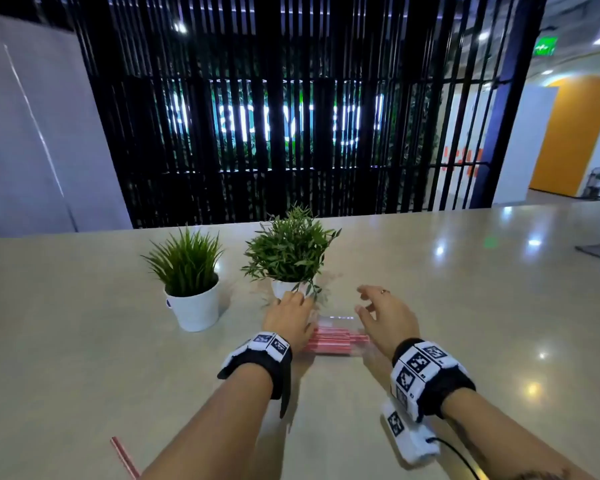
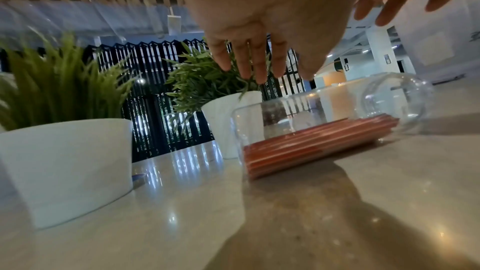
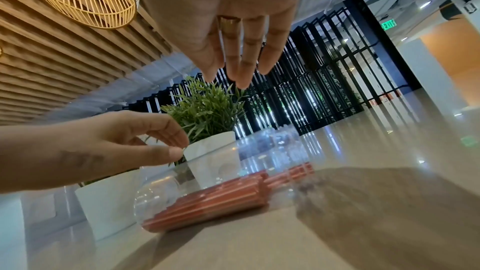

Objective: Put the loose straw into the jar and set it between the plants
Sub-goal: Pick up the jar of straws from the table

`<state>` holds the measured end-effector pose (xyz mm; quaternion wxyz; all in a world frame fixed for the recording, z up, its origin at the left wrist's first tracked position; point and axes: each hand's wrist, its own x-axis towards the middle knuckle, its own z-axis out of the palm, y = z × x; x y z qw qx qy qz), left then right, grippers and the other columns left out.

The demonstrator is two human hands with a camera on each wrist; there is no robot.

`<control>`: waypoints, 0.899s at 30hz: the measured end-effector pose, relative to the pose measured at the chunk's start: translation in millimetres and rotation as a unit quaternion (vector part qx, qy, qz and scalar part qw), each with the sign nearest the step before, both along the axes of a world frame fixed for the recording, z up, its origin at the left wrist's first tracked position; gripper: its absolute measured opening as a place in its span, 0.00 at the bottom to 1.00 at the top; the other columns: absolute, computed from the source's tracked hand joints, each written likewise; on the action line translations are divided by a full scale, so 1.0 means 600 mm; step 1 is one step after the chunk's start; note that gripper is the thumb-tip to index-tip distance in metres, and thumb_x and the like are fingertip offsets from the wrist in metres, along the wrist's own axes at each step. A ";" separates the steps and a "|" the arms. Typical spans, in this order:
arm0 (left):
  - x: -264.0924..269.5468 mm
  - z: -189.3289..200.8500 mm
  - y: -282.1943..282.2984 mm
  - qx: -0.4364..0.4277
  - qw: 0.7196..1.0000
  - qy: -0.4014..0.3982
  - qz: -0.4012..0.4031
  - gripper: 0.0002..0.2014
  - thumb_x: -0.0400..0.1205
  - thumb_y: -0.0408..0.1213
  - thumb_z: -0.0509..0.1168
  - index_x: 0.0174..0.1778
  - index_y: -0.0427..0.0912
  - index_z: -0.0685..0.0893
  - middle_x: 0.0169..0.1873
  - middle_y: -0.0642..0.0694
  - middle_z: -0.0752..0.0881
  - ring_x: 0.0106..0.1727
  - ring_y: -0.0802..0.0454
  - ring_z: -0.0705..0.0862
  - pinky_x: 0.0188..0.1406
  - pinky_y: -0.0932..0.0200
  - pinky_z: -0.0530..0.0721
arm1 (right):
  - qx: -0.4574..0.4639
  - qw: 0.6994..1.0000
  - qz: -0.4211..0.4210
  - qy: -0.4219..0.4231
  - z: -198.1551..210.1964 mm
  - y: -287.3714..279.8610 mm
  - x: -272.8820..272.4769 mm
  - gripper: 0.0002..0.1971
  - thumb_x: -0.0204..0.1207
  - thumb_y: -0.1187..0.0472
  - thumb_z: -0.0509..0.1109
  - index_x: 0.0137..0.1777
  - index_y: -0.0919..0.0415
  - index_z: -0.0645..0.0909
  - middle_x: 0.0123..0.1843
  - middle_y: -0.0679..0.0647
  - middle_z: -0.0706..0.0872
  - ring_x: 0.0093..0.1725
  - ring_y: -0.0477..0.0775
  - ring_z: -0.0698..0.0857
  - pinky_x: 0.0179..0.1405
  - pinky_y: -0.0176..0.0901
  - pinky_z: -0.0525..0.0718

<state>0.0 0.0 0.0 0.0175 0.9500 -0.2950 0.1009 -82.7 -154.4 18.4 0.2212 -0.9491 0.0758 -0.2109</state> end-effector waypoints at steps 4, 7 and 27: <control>0.011 -0.023 -0.022 0.013 1.000 0.021 -0.009 0.22 0.78 0.43 0.56 0.67 0.39 0.69 0.69 0.38 0.73 0.71 0.41 0.69 0.68 0.44 0.68 | 0.004 1.000 -0.014 0.026 -0.022 -0.019 -0.004 0.18 0.77 0.56 0.62 0.67 0.50 0.75 0.61 0.49 0.85 0.55 0.52 0.84 0.54 0.45 0.81; 0.016 -0.035 -0.036 0.027 0.998 0.052 -0.029 0.30 0.74 0.50 0.61 0.70 0.41 0.67 0.71 0.39 0.72 0.75 0.42 0.64 0.77 0.41 0.56 | 0.009 0.999 -0.016 0.034 -0.035 -0.025 -0.009 0.18 0.76 0.56 0.63 0.67 0.50 0.75 0.63 0.51 0.84 0.59 0.53 0.83 0.56 0.46 0.80; -0.027 -0.020 -0.021 -0.189 0.977 0.096 -0.010 0.31 0.62 0.62 0.68 0.51 0.42 0.69 0.42 0.44 0.83 0.42 0.40 0.82 0.41 0.52 0.78 | 0.011 0.999 0.001 -0.041 -0.028 -0.025 -0.042 0.13 0.80 0.51 0.58 0.57 0.54 0.79 0.56 0.49 0.85 0.48 0.51 0.85 0.42 0.41 0.76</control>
